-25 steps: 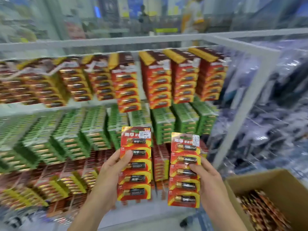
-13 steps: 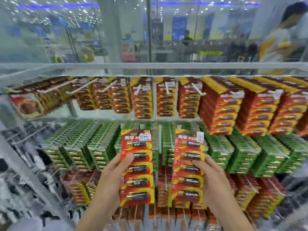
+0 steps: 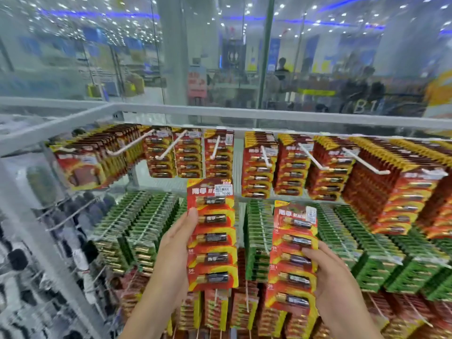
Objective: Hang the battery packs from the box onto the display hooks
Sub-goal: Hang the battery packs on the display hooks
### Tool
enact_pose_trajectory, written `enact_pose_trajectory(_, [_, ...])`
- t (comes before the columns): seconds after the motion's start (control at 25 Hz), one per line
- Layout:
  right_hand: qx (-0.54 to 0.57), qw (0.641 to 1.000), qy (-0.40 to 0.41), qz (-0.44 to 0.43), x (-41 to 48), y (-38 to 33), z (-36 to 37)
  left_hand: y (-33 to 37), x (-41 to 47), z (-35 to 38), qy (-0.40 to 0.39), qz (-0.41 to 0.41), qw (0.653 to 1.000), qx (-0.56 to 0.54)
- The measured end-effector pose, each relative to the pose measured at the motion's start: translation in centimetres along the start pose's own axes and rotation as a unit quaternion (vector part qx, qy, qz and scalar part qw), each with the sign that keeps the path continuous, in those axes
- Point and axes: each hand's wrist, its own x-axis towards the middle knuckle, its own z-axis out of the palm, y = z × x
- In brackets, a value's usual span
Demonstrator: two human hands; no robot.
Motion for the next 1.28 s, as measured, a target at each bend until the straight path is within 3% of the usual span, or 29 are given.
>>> enact_pose_trajectory(0.2, [-0.012,1.0,-0.004,0.015,1.0,-0.7,0.5,3.5,2.8,1.1,-0.014,0.061,0.997,0.047])
enact_pose_trajectory(0.64, [-0.017,1.0,0.009,0.025,0.9,-1.4,0.3,3.2,4.5,0.9,-0.003,0.06,0.996,0.066])
enact_pose_trajectory(0.8, [-0.016,1.0,-0.008,-0.02,0.1,-2.7,0.0,3.4,7.9,2.4,0.016,0.039,0.994,0.098])
enact_pose_trajectory(1.04, [-0.047,0.992,0.003,-0.119,-0.4,-5.5,0.0,3.7,14.6,3.7,0.074,0.076,0.987,0.117])
enact_pose_trajectory(1.28, [-0.07,0.988,0.023,-0.139,0.6,-7.2,-0.1,2.9,18.2,4.8,0.113,0.1,0.981,0.121])
